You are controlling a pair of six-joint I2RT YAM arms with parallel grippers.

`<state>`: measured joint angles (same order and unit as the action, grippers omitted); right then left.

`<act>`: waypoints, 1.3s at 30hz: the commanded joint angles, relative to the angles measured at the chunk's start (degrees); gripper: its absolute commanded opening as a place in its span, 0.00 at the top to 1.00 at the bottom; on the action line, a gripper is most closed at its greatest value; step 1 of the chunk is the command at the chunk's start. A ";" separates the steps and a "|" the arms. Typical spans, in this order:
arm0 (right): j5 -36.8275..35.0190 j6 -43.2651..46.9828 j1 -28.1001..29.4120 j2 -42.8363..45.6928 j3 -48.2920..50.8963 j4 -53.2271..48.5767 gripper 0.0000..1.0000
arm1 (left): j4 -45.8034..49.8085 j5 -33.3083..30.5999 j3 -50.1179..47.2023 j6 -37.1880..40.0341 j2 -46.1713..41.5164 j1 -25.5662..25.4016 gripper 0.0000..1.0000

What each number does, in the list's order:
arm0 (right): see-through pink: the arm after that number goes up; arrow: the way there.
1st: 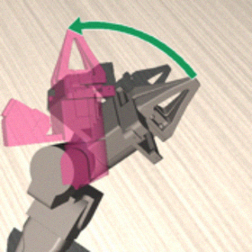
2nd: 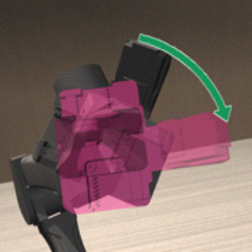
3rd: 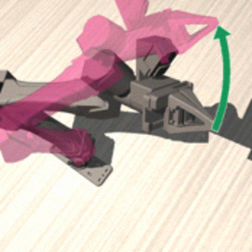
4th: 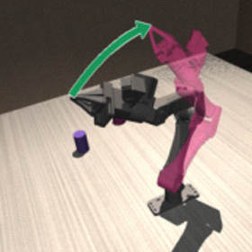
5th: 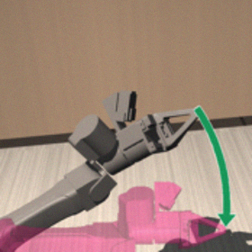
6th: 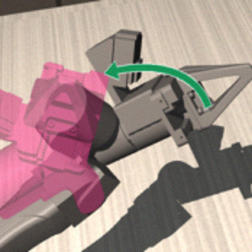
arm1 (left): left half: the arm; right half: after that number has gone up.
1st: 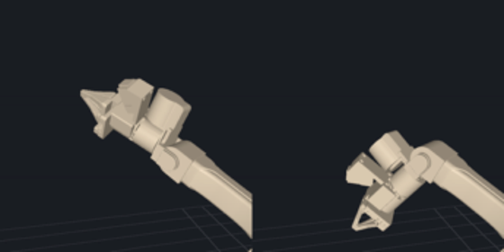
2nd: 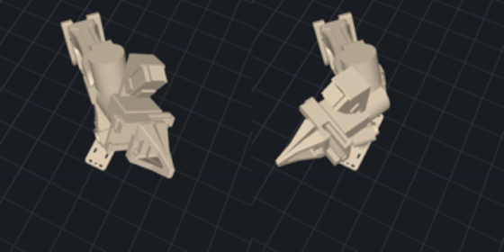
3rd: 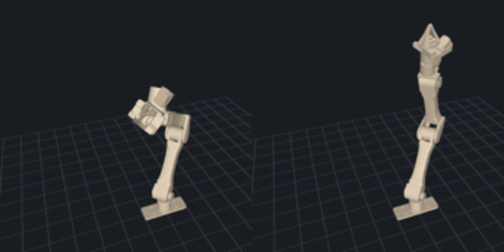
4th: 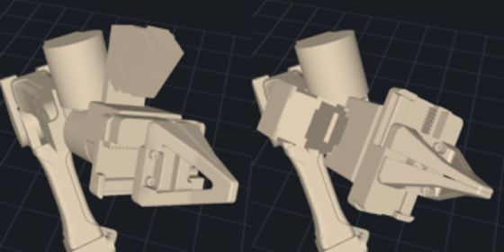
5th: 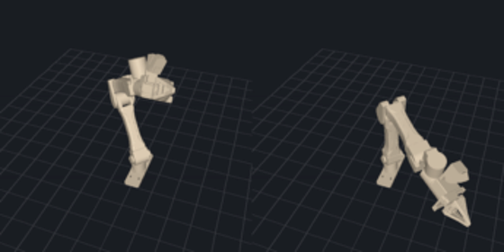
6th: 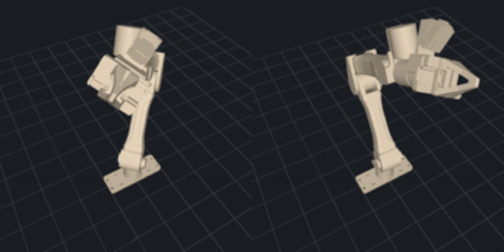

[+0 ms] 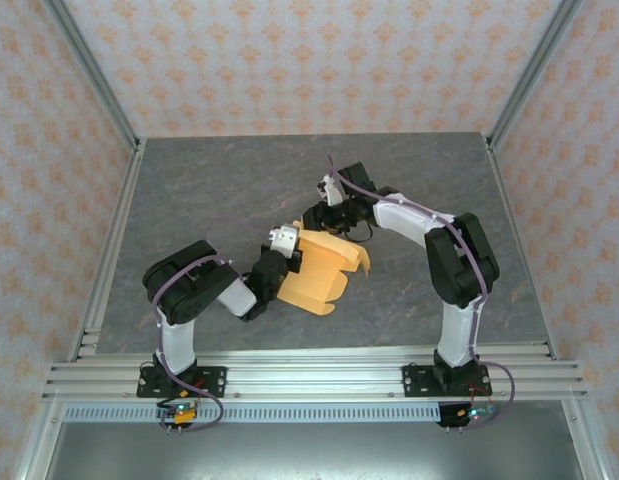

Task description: Fold the paper box

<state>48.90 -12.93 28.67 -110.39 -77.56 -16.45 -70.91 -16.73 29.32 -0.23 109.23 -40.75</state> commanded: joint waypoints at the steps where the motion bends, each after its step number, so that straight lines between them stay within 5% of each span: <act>1: -5.01 -0.27 2.26 -0.20 2.01 -3.97 0.53 | -0.08 6.57 0.32 -1.21 -0.16 0.01 1.00; 13: -5.92 7.14 -1.68 5.90 2.49 -11.38 0.43 | 1.88 27.48 -1.12 5.82 -1.22 3.23 1.00; 18: -5.96 5.73 -1.68 5.38 4.19 -10.44 0.46 | 2.80 26.14 -0.67 7.74 -0.18 3.22 0.97; 27: -5.73 3.51 -1.42 4.07 5.11 -9.03 0.57 | 1.19 26.67 -0.15 6.61 2.28 2.98 0.75; 35: -6.09 0.07 -0.62 4.71 7.82 -4.82 0.59 | -3.59 19.21 0.83 5.14 8.50 0.77 0.75; 39: -6.90 -1.33 -0.18 5.51 9.22 -2.88 0.59 | -3.81 15.33 2.22 4.26 9.86 0.78 0.85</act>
<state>46.98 -12.58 27.42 -104.36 -71.02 -18.52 -74.11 1.45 30.46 5.26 117.99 -38.98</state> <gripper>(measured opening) 0.409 0.174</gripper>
